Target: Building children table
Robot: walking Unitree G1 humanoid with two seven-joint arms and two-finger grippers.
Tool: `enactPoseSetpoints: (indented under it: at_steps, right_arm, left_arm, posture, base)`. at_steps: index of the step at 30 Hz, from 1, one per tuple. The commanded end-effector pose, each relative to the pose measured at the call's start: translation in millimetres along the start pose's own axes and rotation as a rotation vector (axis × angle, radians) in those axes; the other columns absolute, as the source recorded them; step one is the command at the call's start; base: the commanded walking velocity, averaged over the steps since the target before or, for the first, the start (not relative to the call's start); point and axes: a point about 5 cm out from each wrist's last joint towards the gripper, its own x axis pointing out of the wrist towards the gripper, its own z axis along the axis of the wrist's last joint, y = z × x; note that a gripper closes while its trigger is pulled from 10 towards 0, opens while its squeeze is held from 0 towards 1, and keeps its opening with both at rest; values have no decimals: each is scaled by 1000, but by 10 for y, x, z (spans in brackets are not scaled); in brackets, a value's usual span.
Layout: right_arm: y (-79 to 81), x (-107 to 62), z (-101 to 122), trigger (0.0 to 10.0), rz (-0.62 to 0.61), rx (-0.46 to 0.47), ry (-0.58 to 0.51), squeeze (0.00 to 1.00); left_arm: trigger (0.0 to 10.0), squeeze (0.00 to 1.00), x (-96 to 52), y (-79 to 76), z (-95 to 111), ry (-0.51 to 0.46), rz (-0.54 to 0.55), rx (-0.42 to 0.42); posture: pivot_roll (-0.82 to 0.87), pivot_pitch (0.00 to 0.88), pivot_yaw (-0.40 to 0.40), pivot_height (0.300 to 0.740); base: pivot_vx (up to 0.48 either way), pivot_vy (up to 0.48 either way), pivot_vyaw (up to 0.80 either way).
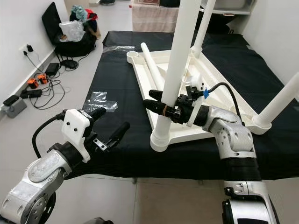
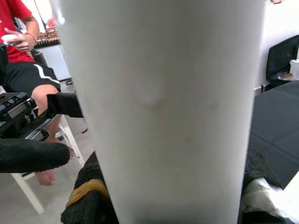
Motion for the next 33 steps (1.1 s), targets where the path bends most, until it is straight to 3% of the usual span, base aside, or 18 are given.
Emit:
enactPoseSetpoints:
  at_steps: [1, 4, 5, 6, 8, 9, 10, 11, 13, 15, 16, 17, 24, 29, 30, 32, 33]
  right_arm:
    - [21, 7, -54, 0, -50, 17, -28, 0]
    - [32, -15, -146, 0, -231, 3, -42, 0]
    - [32, -15, -146, 0, -231, 3, -42, 0]
    - [73, -36, -218, 0, -309, -11, -35, 0]
    - [73, -36, -218, 0, -309, -11, -35, 0]
    - [102, -71, -303, 0, -422, -17, -29, 0]
    - [102, -71, -303, 0, -422, -17, -29, 0]
    - [85, -209, -461, 0, -758, -87, 25, 0]
    - [85, -209, -461, 0, -758, -87, 25, 0]
    - [42, -294, -501, 0, -983, -145, 60, 0]
    - [42, -294, -501, 0, -983, -145, 60, 0]
    - [20, -315, -485, 0, -1083, -168, 61, 0]
    - [8, -248, -381, 0, -1336, -180, 17, 0]
    - [-5, -211, -347, 0, -1363, -179, 5, 0]
    - [-7, -144, -338, 10000, -1358, -166, 4, 0]
    - [-4, -93, -322, 10000, -1327, -181, 2, 0]
    - [0, -67, -325, 10000, -1312, -181, -4, 1000]
  left_arm:
    - [10000, 0, -6, -5, 22, -11, 1, 13]
    - [10000, 0, 8, 10, 26, -14, 4, 18]
    - [10000, 0, 8, 10, 26, -14, 4, 18]
    - [10000, 0, 14, 16, 28, -16, 5, 20]
    - [10000, 0, 14, 16, 28, -16, 5, 20]
    - [10000, 0, 19, 22, 29, -17, 5, 22]
    - [10000, 0, 19, 22, 29, -17, 5, 22]
    - [10000, 0, 29, 25, 24, -17, 3, 22]
    - [10000, 0, 29, 25, 24, -17, 3, 22]
    - [10000, 0, 38, 15, 21, -17, 1, 21]
    - [10000, 0, 38, 15, 21, -17, 1, 21]
    - [10000, 0, 42, 6, 23, -18, -1, 21]
    - [10000, 0, 39, 0, 24, -17, 1, 19]
    - [10000, 0, 36, 0, 26, -16, 2, 19]
    - [10000, 0, 32, 5, 25, -16, 5, 20]
    - [10000, 0, 30, 10, 24, -15, 8, 21]
    - [10000, 0, 30, 14, 22, -14, 10, 21]
  posture:
    - [45, 51, -23, 740]
    - [41, 55, -20, 740]
    - [41, 55, -20, 740]
    - [38, 57, -16, 740]
    - [38, 57, -16, 740]
    - [35, 59, -16, 740]
    - [35, 59, -16, 740]
    - [26, 63, -9, 740]
    - [26, 63, -9, 740]
    - [31, 63, -9, 740]
    - [31, 63, -9, 740]
    - [31, 63, -9, 740]
    - [41, 68, -17, 740]
    - [42, 67, -20, 740]
    - [41, 69, -22, 740]
    - [39, 70, -23, 740]
    - [36, 70, -23, 740]
  base:
    - [0, 0, 0]
    - [0, 0, 0]
    - [0, 0, 0]
    - [0, 0, 0]
    - [0, 0, 0]
    - [0, 0, 0]
    - [0, 0, 0]
    - [0, 0, 0]
    - [0, 0, 0]
    - [0, 0, 0]
    - [0, 0, 0]
    - [0, 0, 0]
    - [0, 0, 0]
    - [0, 0, 0]
    - [0, 0, 0]
    - [0, 0, 0]
    - [0, 0, 0]
